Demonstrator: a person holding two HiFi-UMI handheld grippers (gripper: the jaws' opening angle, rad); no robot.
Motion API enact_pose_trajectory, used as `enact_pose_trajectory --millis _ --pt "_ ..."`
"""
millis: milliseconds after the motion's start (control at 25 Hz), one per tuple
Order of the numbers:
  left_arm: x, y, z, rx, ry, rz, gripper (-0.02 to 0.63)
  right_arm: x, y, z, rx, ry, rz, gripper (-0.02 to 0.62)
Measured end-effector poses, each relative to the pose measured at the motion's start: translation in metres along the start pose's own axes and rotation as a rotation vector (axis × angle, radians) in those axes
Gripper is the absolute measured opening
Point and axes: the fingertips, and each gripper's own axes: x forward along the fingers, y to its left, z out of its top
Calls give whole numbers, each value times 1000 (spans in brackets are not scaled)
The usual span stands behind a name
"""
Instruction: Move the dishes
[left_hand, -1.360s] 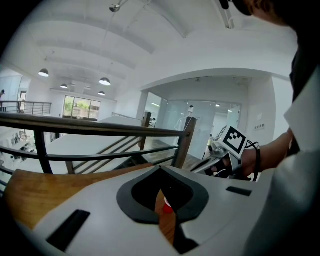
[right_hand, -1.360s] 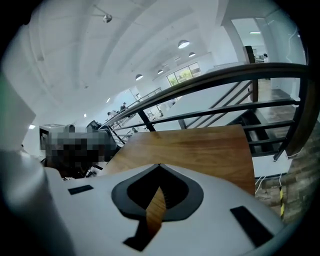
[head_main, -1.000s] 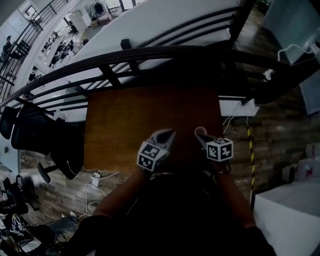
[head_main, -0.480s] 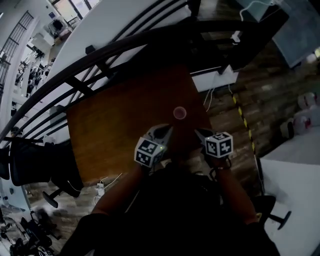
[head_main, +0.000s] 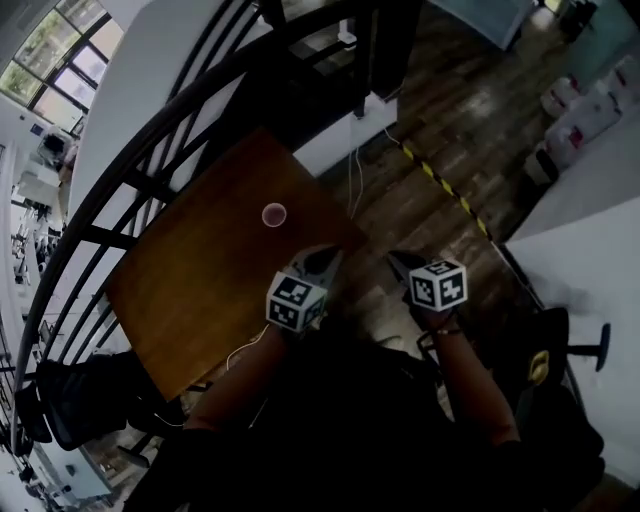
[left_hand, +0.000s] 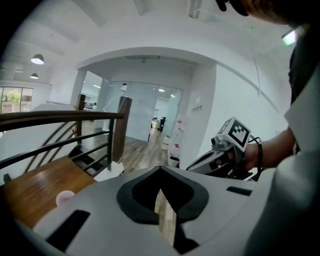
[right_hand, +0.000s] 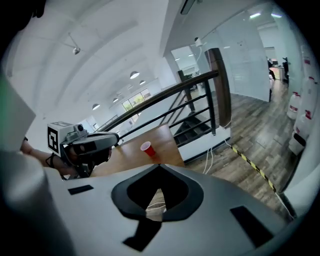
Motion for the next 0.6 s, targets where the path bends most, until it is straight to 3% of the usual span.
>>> enact_pose_trajectory --millis 240,600 --pt "62 -127 8 79 30 -150 -5 -112 -73 -57 113 -96 -99 11" --pt "145 -332 -1 223 54 -462 -5 -280 -158 -168 284 -265 -327 11"
